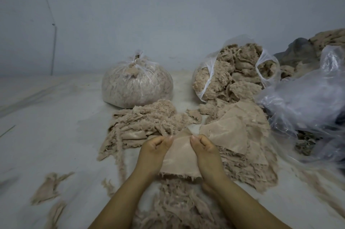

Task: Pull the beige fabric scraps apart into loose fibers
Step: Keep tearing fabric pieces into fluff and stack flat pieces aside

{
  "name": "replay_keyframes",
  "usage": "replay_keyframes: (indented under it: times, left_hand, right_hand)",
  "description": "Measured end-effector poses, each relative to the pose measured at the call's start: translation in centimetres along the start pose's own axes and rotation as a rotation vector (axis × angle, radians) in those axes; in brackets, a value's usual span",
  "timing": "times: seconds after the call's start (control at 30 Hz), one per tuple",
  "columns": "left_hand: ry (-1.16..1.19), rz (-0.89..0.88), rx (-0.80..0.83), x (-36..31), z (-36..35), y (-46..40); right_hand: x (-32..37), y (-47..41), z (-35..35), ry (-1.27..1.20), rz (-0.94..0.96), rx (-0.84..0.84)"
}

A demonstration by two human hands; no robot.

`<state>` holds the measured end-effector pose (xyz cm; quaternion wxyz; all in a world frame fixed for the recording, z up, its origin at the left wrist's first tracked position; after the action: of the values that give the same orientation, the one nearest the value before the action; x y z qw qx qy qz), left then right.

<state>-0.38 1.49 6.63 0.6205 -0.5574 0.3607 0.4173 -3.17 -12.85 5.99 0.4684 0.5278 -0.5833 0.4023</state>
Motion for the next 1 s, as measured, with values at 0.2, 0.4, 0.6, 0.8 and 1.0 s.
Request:
replay_keyframes:
  times: [0.2, 0.4, 0.6, 0.8, 1.0]
  left_hand:
    - [0.034, 0.091, 0.167, 0.4, -0.3, 0.4]
    - [-0.164, -0.066, -0.011, 0.6, 1.0, -0.7]
    - [-0.272, -0.078, -0.075, 1.7, 1.8, -1.2]
    - [-0.337, -0.059, -0.172, 2.8, 3.9, -1.1]
    - [-0.749, -0.119, 0.166, 3.5, 1.6, -0.4]
  right_hand:
    - [1.1, -0.1, 0.5, 0.024, 0.079, -0.051]
    - [2.6, -0.9, 1.4, 0.121, 0.139, -0.164]
    - [3.5, -1.7, 2.6, 0.192, 0.137, -0.249]
    - [5.7, -3.3, 6.0, 0.232, 0.126, -0.423]
    - [5.6, -3.9, 8.9, 0.290, 0.023, -0.502]
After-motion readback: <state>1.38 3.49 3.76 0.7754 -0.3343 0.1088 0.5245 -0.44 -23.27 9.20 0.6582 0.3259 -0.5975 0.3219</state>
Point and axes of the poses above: each hand's wrist, its own y-axis away from the middle knuckle, its own z-axis out of the back of the hand, x = y × z, the point moved 4 cm from there along -y, towards the middle knuckle, and after that the axes turned 9 degrees about -z, right-handed, at the moved point
